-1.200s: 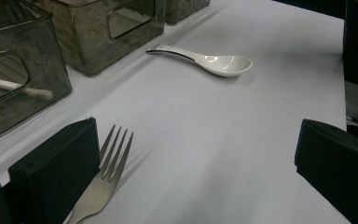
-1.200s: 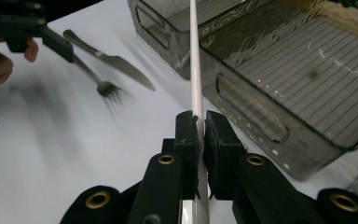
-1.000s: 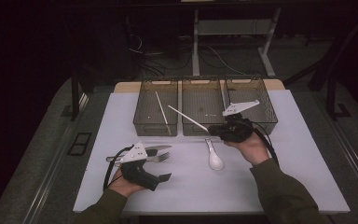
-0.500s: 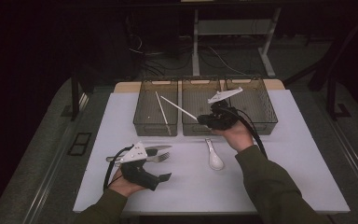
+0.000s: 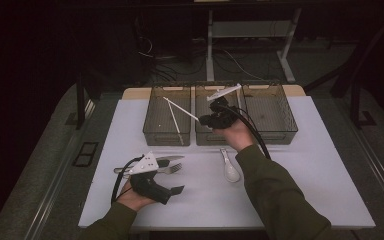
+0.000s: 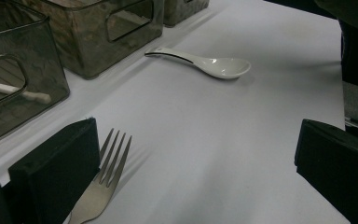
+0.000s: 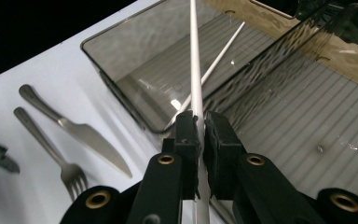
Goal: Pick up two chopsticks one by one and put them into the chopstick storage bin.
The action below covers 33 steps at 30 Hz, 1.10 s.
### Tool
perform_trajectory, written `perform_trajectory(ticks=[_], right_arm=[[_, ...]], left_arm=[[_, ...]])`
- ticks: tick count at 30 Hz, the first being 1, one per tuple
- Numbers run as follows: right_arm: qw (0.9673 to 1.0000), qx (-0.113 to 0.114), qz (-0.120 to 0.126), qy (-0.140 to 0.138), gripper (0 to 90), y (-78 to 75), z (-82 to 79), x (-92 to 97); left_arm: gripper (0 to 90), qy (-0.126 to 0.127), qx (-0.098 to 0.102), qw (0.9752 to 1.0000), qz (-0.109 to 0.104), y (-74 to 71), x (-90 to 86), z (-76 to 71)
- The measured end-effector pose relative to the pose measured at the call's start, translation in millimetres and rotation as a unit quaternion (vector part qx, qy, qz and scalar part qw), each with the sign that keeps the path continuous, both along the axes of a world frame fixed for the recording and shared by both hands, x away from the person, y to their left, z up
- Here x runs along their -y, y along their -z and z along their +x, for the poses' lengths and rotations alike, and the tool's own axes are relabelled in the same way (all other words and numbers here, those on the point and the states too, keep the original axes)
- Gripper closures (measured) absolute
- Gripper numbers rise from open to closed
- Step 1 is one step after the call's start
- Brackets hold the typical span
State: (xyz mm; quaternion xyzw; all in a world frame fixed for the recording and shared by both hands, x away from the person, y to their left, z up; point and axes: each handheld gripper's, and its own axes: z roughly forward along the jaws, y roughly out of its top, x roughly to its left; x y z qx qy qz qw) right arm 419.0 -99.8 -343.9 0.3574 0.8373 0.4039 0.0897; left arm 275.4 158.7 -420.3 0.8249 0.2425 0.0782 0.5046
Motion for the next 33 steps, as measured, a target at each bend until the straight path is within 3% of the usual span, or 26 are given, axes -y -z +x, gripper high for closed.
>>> perform_trajectory(ticks=[20, 27, 33], right_arm=[[0.9991, -0.024, -0.026, 0.024, 83.8, 8.1, 39.3, -47.0], [0.9973, -0.036, -0.039, 0.050, 83.7, 12.6, 54.5, -58.1], [0.9965, -0.044, -0.047, 0.054, 83.6, 15.1, 60.8, -71.8]], left_arm=[[0.0, 0.006, -0.003, 1.0000, -0.008, -0.6, 1.4, -0.5], [0.0, 0.007, -0.001, 0.9999, -0.008, -0.8, 1.4, -0.1], [0.0, 0.009, -0.002, 0.9999, -0.009, -0.8, 2.3, -0.5]])
